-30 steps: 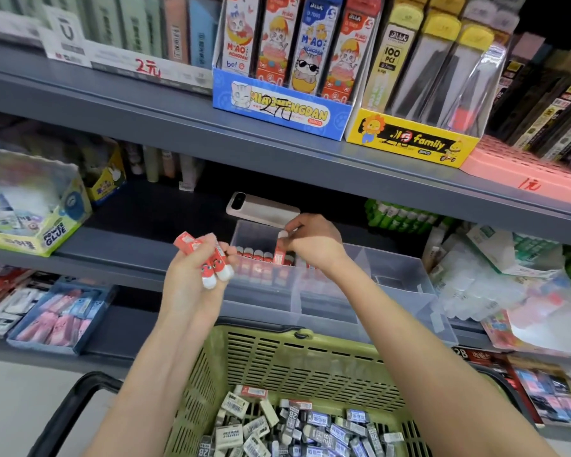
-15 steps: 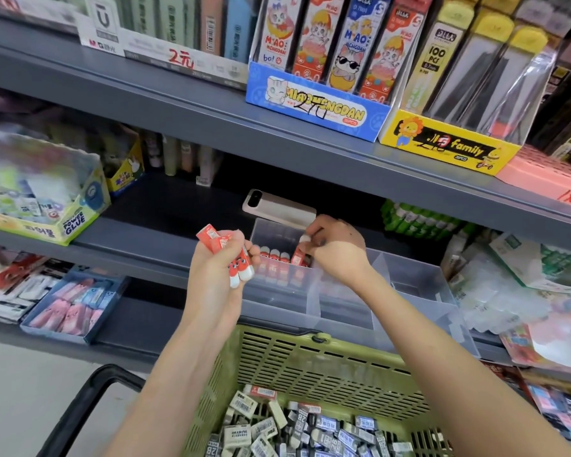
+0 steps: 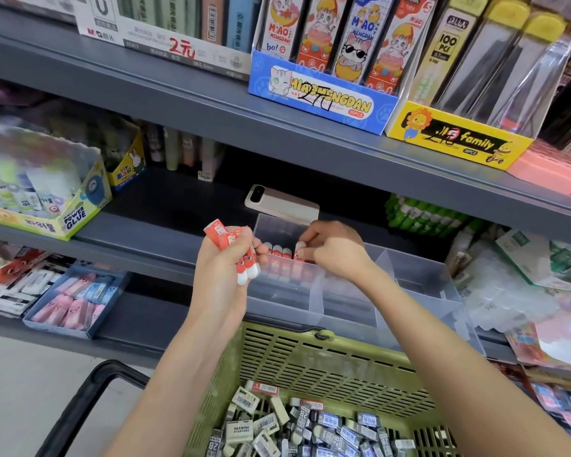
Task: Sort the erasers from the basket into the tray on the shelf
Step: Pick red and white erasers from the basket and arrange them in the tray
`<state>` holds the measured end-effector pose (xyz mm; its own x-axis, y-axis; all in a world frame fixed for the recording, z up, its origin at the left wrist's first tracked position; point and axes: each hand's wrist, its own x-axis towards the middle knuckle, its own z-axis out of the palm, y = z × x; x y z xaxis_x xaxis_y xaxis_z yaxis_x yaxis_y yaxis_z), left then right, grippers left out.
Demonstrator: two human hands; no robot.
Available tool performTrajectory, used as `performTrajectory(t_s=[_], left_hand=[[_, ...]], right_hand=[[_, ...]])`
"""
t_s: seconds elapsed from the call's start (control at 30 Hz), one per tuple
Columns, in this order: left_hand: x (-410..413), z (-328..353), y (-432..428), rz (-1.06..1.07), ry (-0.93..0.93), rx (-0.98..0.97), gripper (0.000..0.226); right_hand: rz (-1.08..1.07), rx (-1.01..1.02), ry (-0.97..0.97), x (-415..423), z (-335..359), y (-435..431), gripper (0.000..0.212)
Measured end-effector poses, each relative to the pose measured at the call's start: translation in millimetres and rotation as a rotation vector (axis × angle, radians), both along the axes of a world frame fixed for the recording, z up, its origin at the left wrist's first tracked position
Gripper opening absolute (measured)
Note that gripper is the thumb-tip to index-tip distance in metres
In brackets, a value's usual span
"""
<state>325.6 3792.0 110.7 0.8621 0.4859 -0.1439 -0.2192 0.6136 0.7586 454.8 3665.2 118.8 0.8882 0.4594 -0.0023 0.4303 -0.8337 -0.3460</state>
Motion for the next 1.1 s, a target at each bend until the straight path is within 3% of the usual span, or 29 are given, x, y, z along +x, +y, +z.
performTrajectory(t_s=[0.17,0.33,0.4,0.43,0.5,0.57,0.67,0.8,0.9,0.97,1.1], left_hand=[[-1,2,-1,-0.004,0.031,0.056,0.009],[-2,3,-1,-0.014,0.045,0.160,0.024],[-2,3,-2,-0.025,0.041,0.163,0.025],[-2,3,-2,-0.033,0.040,0.152,0.024],[-1,2,-2,-0.057,0.038,0.125,0.025],[0,1,-3,-0.094,0.025,0.120,0.029],[-1,1,-6,-0.141,-0.018,0.111,0.041],[-2,3,-5,-0.109,-0.017,0.076,0.042],[0,2,-2,0.027,0.041,0.013,0.032],[0,-1,1,0.158,0.099,0.076,0.024],[1,-7,9,0.296,0.187,0.176,0.022]], right_hand=[[0.096,-0.467,-0.252,2,3,8,0.029],[0.096,-0.496,-0.239,3,3,18,0.020],[0.069,-0.358,-0.260,-3,7,14,0.018],[0.042,-0.192,-0.231,-8,9,11,0.018],[0.041,0.278,0.006,-23,15,9,0.019],[0.162,0.587,0.299,-43,23,13,0.020],[0.347,0.635,0.446,-61,33,19,0.018],[0.319,0.610,0.401,-61,43,17,0.007],[0.144,0.846,0.449,-52,40,15,0.005],[-0.081,1.008,0.449,-40,36,16,0.006],[-0.325,0.867,0.510,-26,15,28,0.013]])
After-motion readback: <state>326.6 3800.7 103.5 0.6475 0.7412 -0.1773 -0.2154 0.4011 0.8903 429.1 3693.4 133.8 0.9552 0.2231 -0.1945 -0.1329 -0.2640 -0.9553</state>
